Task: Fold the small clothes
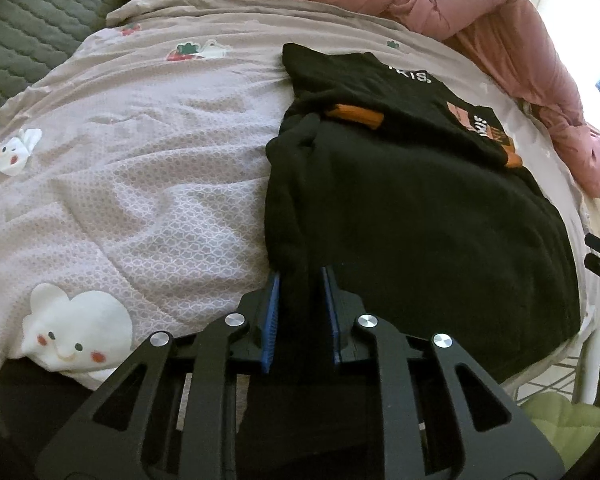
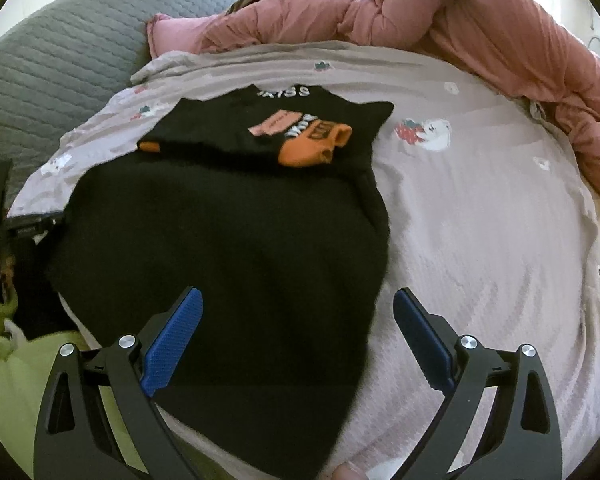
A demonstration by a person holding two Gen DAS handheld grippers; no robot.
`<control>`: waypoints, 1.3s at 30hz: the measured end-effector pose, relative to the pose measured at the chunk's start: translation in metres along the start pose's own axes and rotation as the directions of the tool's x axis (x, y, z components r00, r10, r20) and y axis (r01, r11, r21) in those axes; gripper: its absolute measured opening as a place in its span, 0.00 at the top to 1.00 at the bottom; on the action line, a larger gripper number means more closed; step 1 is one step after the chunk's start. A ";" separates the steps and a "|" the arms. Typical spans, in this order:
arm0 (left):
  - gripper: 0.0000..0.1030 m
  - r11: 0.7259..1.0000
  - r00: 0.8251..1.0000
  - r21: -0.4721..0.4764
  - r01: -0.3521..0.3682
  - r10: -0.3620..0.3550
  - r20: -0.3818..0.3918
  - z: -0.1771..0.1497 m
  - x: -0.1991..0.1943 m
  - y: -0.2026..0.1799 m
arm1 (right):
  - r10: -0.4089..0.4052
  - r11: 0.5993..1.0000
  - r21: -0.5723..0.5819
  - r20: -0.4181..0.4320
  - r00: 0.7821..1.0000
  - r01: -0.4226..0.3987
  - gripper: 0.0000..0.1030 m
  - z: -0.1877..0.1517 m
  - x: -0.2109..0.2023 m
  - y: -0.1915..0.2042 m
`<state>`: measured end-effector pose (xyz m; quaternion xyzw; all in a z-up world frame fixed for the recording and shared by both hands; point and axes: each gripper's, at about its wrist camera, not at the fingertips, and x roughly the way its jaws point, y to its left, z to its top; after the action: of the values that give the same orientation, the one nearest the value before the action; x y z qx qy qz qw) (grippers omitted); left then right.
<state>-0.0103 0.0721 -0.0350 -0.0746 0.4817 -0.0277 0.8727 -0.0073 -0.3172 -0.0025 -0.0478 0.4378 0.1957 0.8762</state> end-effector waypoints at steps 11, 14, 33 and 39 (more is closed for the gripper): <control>0.82 1.000 1.000 -0.020 0.002 -0.002 -0.012 -0.002 0.002 0.006 | 0.073 0.996 0.062 -0.083 0.994 -0.068 0.40 -0.021 0.000 -0.020; 0.82 1.000 1.000 -0.010 -0.010 0.010 -0.016 -0.003 0.004 0.004 | 0.099 0.992 0.091 -0.110 0.989 -0.089 0.53 -0.025 0.006 -0.027; 0.92 0.999 0.999 0.004 -0.035 0.035 -0.015 -0.001 0.007 0.001 | 0.189 0.975 0.126 -0.040 0.981 -0.182 0.94 -0.028 0.011 -0.036; 0.97 1.000 0.999 -0.010 -0.024 0.025 0.039 0.009 -0.009 -0.002 | 0.216 0.971 0.092 0.073 0.974 -0.222 0.94 -0.008 -0.006 -0.034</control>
<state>-0.0077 0.0721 -0.0225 -0.0732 0.4657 -0.0133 0.8818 -0.0034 -0.3524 -0.0055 0.0505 0.4217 0.2706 0.8640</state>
